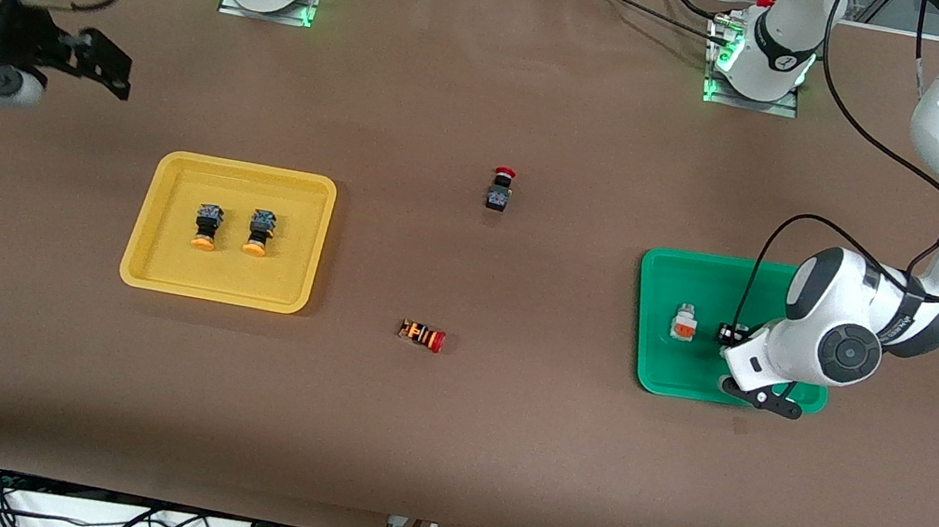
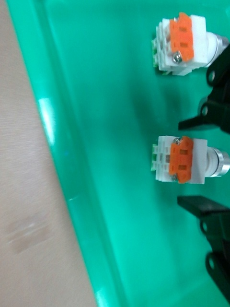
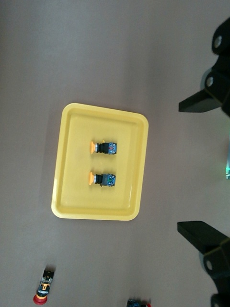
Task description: Place green and yellow buttons in trays
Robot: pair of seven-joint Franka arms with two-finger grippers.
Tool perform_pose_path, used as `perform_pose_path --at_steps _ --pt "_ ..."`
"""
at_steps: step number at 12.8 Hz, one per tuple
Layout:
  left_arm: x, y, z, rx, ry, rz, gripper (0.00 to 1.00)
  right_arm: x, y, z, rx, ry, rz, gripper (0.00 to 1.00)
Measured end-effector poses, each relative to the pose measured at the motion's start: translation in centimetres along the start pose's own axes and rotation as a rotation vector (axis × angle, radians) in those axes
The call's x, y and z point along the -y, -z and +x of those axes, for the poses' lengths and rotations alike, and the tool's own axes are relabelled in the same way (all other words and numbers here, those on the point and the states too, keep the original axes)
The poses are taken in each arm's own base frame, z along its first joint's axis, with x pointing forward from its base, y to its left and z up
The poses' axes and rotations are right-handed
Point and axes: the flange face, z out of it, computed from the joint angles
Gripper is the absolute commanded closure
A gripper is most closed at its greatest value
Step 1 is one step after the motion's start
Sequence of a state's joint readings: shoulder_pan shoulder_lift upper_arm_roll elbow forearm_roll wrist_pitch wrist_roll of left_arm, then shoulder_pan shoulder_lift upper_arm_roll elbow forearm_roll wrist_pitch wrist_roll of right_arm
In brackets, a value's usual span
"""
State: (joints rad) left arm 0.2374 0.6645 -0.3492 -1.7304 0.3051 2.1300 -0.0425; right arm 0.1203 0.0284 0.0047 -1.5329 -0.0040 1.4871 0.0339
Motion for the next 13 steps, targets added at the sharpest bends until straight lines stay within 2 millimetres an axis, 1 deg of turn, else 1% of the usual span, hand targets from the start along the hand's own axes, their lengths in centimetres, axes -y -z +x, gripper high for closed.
perform_pose_path --at_steps 1,2,3,4,5,7,8,9,10,11,12,13 --pt "0.1 2.0 0.2 -0.032 0.005 0.004 0.0 -0.3 0.2 -0.6 0.008 -0.005 0.0 0.0" --pt "-0.1 5.0 0.2 -0.064 0.009 0.01 0.0 -0.5 0.0 -0.8 0.016 -0.009 -0.001 0.0" --pt "-0.8 8.9 -0.3 -0.089 0.008 0.022 0.0 -0.6 -0.2 -0.6 0.024 -0.011 -0.001 0.0" --pt "-1.6 13.6 -1.4 -0.119 0.004 0.044 0.0 -0.7 -0.6 -0.5 0.033 -0.013 -0.001 0.0" --pt "-2.4 18.6 -3.0 -0.147 0.01 0.064 0.0 -0.7 -0.8 -0.3 0.038 -0.013 -0.001 0.0" --pt "-3.5 28.0 -7.5 -0.176 0.055 0.045 0.0 -0.8 -1.1 -0.1 0.044 -0.014 -0.001 0.0" --pt "-3.5 31.9 -9.7 -0.172 0.077 0.028 0.0 -0.8 -1.1 -0.1 0.045 -0.015 -0.001 0.0" --pt "-3.1 34.9 -11.2 -0.174 0.097 0.016 0.0 -0.8 -1.1 -0.1 0.045 -0.015 -0.001 0.0" --pt "-2.5 36.8 -12.1 -0.189 0.116 0.002 0.0 -0.9 -1.1 -0.1 0.046 -0.017 -0.001 0.0" --pt "-2.0 37.7 -12.6 -0.201 0.135 -0.016 0.0 -1.1 -1.2 0.0 0.047 -0.02 -0.001 0.0" --pt "-1.3 37.7 -12.9 -0.198 0.157 -0.026 0.0 -1.3 -1.2 0.0 0.048 -0.024 -0.001 0.0" --pt "-0.9 37.2 -13.3 -0.187 0.173 -0.027 0.0 -1.5 -1.3 0.0 0.048 -0.026 -0.001 0.0"
